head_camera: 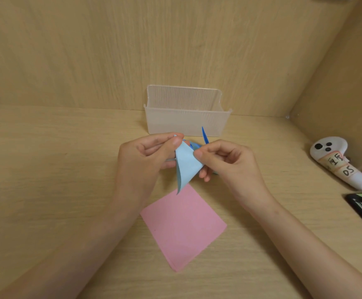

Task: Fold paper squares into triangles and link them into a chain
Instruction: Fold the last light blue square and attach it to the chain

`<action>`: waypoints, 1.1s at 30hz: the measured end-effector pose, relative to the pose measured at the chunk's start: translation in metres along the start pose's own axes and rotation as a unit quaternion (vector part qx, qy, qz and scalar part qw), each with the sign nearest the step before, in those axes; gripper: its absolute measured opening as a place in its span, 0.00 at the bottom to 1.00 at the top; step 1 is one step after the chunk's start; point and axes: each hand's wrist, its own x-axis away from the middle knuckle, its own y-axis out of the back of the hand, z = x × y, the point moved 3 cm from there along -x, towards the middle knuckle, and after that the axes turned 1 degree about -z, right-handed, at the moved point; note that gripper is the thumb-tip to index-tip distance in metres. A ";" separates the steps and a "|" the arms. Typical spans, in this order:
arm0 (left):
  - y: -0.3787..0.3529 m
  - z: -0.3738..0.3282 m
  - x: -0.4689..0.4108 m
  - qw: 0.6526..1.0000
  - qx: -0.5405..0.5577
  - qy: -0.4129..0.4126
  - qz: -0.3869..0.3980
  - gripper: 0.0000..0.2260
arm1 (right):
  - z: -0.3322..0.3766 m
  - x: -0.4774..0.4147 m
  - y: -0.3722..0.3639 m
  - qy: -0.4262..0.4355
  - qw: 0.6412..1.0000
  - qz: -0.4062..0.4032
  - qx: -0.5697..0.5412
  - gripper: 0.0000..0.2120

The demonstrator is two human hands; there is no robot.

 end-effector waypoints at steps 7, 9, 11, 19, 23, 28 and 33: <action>0.002 -0.005 0.001 0.998 0.053 -0.014 -0.018 0.04 | -0.001 0.001 -0.004 -0.055 0.997 0.036 -0.030 0.11; 0.001 -0.006 0.002 0.998 0.068 -0.012 -0.015 0.04 | -0.002 0.001 -0.003 -0.064 0.997 0.032 -0.042 0.10; 0.000 -0.005 0.003 0.997 0.076 -0.010 -0.014 0.04 | -0.003 0.001 -0.002 -0.070 0.996 0.028 -0.055 0.10; -0.001 -0.001 0.005 0.996 0.091 0.004 -0.018 0.04 | -0.003 0.002 -0.002 -0.079 0.992 0.001 -0.101 0.08; -0.002 0.001 0.005 0.995 0.094 0.010 -0.016 0.04 | -0.004 0.001 -0.001 -0.080 0.992 -0.015 -0.099 0.05; -0.003 0.001 0.006 0.995 0.100 0.006 -0.017 0.04 | -0.005 0.001 0.000 -0.077 0.991 -0.015 -0.106 0.04; -0.002 0.000 0.005 0.993 0.113 0.007 -0.017 0.04 | -0.003 0.000 0.002 -0.057 0.991 -0.014 -0.119 0.02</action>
